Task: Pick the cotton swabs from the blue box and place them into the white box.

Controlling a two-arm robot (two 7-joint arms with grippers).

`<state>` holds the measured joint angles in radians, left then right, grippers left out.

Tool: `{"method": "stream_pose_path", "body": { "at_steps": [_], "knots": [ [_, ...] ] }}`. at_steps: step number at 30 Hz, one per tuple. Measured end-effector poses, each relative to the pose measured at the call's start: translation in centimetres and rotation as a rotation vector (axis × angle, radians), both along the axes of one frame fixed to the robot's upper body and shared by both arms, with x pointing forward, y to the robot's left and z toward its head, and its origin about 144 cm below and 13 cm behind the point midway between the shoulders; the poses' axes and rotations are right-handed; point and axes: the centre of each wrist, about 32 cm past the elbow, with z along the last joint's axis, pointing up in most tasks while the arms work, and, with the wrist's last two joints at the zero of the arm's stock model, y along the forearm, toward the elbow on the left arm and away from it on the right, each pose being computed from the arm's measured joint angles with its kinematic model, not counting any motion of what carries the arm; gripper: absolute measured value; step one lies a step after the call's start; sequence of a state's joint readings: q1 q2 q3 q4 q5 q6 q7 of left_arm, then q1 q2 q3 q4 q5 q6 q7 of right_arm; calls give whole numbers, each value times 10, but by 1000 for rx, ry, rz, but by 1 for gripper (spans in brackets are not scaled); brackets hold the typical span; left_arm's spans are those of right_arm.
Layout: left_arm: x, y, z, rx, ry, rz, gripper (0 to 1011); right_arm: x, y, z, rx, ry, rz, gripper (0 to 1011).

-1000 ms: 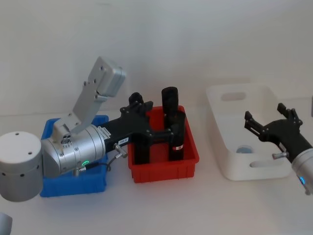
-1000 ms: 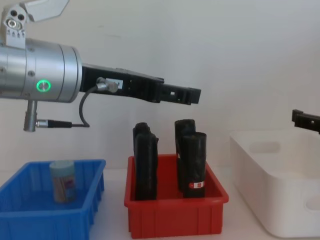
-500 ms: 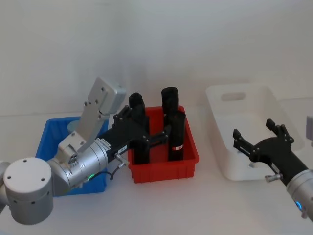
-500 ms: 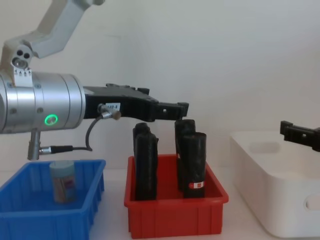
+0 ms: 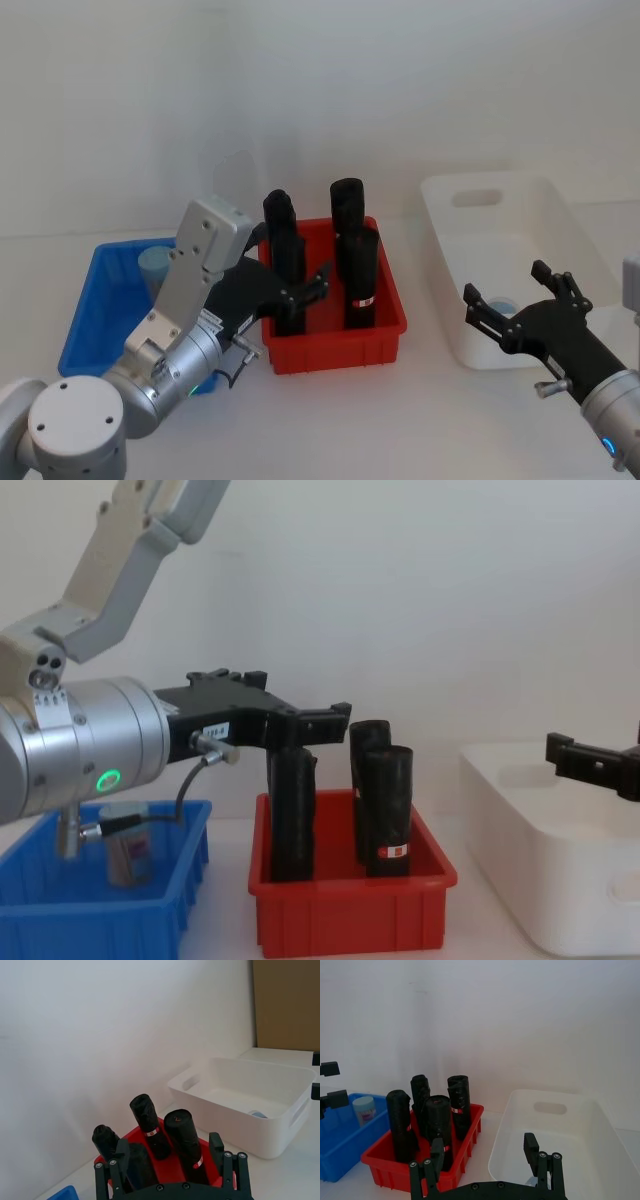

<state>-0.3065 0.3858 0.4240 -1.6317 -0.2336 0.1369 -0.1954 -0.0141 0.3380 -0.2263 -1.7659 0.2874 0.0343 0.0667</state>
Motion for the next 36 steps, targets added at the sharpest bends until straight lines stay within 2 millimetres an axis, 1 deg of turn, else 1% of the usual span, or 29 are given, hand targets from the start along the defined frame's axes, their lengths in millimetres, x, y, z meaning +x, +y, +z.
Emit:
{"method": "stream_pose_path", "body": {
  "at_steps": [11, 15, 30, 36],
  "knots": [
    [-14, -7, -24, -29, -58, 100, 1004, 0, 0, 0, 1, -1, 0, 1002],
    [-17, -9, -28, -36, -67, 118, 1004, 0, 0, 0, 1, -1, 0, 1002],
    [-18, -9, -31, -39, -74, 128, 1004, 0, 0, 0, 1, -1, 1, 1002],
    [-18, -9, -30, -40, -74, 129, 1004, 3, 0, -1, -3, 2, 11, 1002]
  ]
}}
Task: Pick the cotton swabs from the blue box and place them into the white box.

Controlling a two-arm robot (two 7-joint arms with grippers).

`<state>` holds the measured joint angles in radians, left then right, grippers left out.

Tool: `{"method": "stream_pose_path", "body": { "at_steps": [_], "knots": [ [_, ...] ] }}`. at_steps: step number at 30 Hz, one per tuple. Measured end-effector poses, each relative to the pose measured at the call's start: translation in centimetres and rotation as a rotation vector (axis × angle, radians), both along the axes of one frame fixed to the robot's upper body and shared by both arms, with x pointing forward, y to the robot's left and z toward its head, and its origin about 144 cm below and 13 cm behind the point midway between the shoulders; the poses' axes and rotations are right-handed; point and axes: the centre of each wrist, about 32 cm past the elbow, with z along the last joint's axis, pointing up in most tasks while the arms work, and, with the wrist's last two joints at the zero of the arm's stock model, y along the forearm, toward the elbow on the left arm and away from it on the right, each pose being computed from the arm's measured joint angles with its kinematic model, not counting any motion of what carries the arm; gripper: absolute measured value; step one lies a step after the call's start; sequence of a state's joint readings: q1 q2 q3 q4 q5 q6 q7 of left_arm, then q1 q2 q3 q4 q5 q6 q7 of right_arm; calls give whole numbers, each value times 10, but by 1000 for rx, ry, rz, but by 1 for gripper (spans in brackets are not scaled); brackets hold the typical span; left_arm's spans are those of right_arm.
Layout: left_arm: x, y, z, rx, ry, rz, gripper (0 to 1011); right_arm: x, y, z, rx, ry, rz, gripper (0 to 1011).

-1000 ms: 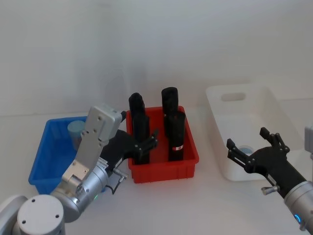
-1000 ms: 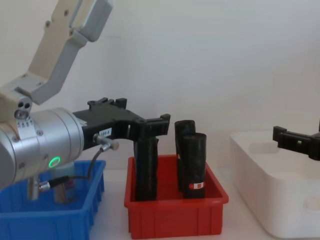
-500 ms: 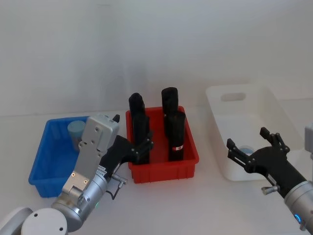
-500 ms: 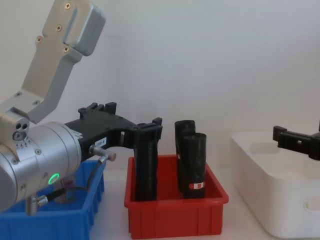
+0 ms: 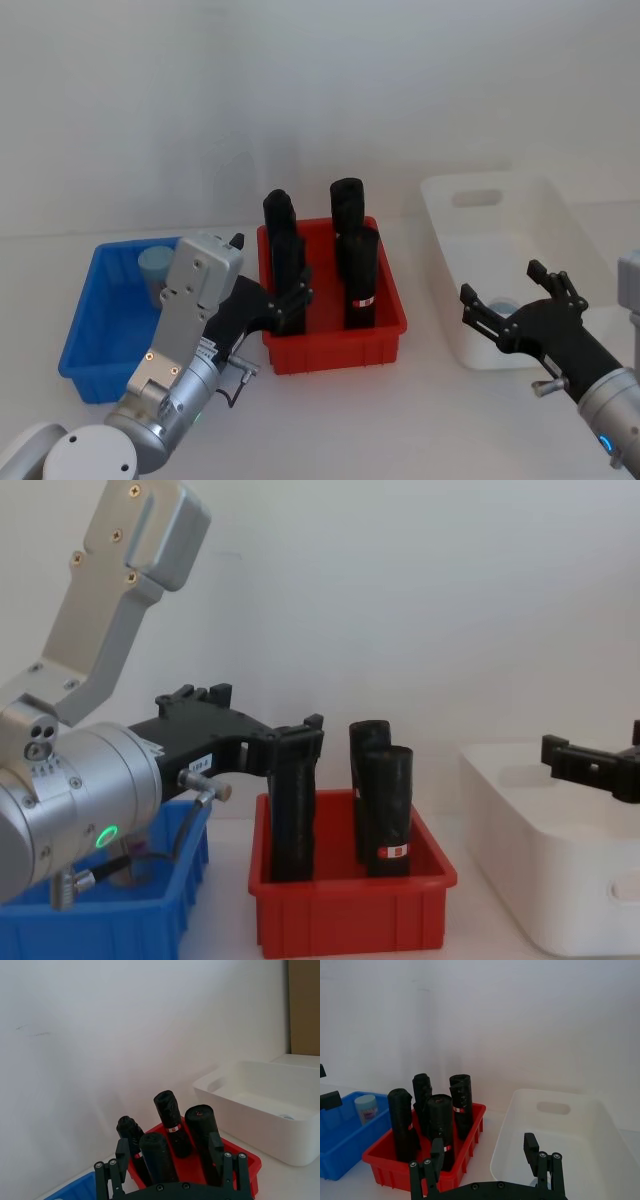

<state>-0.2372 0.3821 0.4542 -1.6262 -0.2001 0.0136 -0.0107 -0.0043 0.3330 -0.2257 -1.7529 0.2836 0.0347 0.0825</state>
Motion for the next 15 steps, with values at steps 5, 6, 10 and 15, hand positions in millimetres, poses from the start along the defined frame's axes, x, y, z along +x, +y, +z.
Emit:
{"method": "stream_pose_path", "body": {
  "at_steps": [5, 6, 10, 15],
  "knots": [
    [0, 0, 0, 0, 0, 0, 1004, 6, 0, -2, -6, 7, 12, 1002],
    [0, 0, 0, 0, 0, 0, 1004, 10, 0, -3, -8, 10, 16, 1002],
    [0, 0, 0, 0, 0, 0, 1004, 19, 1, -6, -19, 19, 35, 1002],
    [0, 0, 0, 0, 0, 0, 1004, 34, 4, -10, -32, 32, 60, 1002]
  ]
}}
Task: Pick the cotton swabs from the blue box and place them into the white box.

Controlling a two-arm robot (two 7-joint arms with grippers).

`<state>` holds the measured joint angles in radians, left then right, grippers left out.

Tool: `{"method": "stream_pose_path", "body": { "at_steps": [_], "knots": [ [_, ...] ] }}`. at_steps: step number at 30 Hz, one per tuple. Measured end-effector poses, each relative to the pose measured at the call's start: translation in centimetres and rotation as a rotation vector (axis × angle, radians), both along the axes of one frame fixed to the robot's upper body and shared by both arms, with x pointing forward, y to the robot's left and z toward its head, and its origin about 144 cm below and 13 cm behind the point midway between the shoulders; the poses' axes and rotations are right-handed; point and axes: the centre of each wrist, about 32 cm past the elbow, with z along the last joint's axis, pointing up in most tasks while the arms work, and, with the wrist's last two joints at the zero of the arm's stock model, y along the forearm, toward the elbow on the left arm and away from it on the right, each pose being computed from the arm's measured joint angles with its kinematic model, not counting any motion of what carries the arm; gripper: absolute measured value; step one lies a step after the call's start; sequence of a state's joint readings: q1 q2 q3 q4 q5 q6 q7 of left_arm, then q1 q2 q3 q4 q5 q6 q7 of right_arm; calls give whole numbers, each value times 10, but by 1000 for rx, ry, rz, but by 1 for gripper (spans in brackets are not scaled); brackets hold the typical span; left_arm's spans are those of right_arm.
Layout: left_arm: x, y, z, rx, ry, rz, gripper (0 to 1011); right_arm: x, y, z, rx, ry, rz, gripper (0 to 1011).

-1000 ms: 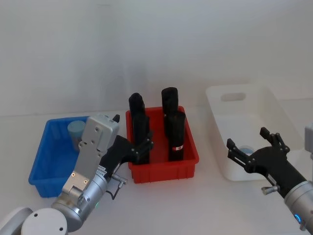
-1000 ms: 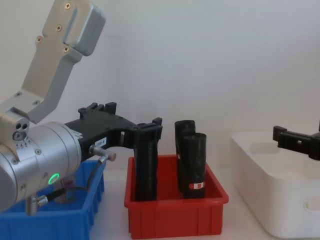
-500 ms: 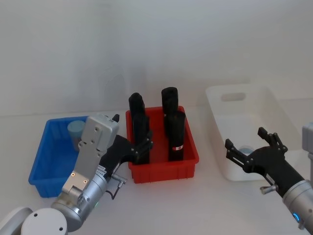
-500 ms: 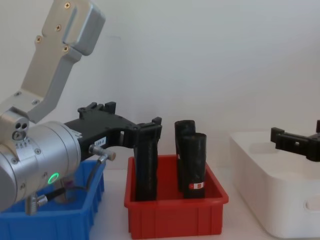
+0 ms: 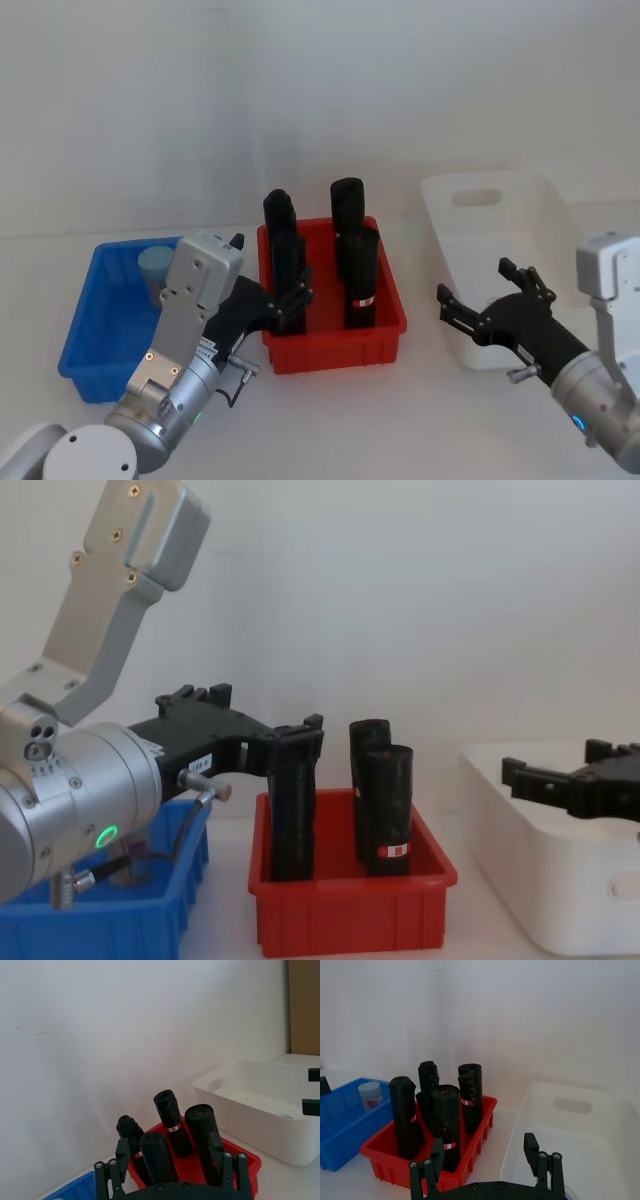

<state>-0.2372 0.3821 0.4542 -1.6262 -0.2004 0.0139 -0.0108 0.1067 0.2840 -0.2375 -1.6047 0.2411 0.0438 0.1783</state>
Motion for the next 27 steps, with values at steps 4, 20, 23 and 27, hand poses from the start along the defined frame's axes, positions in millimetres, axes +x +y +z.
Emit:
{"method": "stream_pose_path", "body": {
  "at_steps": [4, 20, 23, 27],
  "knots": [
    [0, 0, 0, 0, 0, 0, 1004, 18, 4, -5, -16, 14, 30, 1002],
    [0, 0, 0, 0, 0, 0, 1004, 77, 22, -15, -73, 33, 153, 1001],
    [0, 0, 0, 0, 0, 0, 1004, 87, 25, -16, -82, 36, 177, 1001],
    [0, 0, 0, 0, 0, 0, 1004, 98, 29, -17, -93, 40, 205, 1002]
  ]
}}
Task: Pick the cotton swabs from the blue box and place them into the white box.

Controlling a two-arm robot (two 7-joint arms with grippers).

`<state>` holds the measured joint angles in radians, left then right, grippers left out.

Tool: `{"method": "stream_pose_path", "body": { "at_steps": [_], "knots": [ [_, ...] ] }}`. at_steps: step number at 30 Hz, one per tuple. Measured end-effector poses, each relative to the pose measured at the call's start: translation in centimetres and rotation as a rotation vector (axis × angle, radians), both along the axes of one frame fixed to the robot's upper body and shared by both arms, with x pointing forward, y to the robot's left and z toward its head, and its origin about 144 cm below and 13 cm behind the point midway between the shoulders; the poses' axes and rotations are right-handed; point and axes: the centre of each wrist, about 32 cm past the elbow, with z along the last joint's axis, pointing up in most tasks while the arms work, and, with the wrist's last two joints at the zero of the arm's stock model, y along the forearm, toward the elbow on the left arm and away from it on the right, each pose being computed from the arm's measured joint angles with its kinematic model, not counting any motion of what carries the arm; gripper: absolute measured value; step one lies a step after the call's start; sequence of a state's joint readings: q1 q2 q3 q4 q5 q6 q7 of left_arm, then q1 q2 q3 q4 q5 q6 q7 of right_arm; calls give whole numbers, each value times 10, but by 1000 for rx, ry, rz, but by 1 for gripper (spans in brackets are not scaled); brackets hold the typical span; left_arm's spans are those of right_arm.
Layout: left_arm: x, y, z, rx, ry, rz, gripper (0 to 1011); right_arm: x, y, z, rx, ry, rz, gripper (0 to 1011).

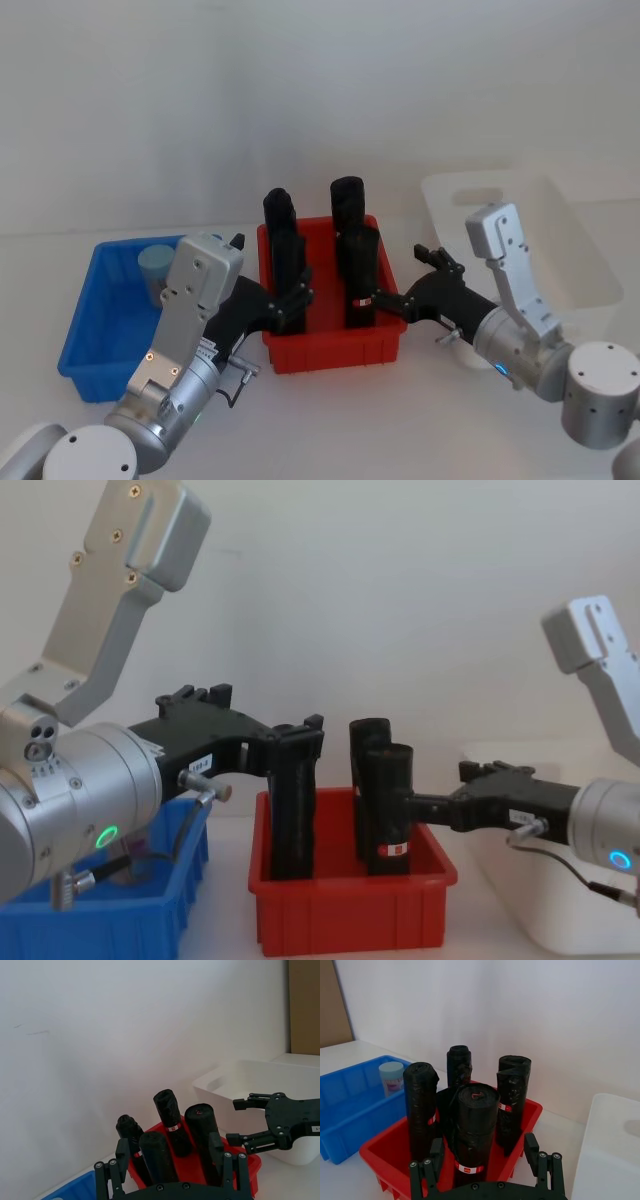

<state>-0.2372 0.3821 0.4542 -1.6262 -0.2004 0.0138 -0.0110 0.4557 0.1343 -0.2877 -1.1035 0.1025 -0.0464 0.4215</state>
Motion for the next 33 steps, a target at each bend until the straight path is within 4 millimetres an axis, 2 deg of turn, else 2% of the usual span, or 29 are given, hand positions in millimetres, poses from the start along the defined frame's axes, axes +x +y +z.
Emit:
{"method": "stream_pose_path", "body": {
  "at_steps": [18, 24, 25, 29, 31, 33],
  "knots": [
    [0, 0, 0, 0, 0, 0, 1004, 38, 18, -6, -35, 12, 59, 981],
    [0, 0, 0, 0, 0, 0, 1004, 45, 22, -7, -37, 12, 66, 847],
    [0, 0, 0, 0, 0, 0, 1004, 46, 22, -7, -37, 12, 67, 793],
    [0, 0, 0, 0, 0, 0, 1004, 49, 23, -7, -35, 8, 73, 703],
    [0, 0, 0, 0, 0, 0, 1004, 50, 23, -7, -31, 7, 78, 600],
    [0, 0, 0, 0, 0, 0, 1004, 51, 24, -7, -27, 6, 79, 564]
  ]
}}
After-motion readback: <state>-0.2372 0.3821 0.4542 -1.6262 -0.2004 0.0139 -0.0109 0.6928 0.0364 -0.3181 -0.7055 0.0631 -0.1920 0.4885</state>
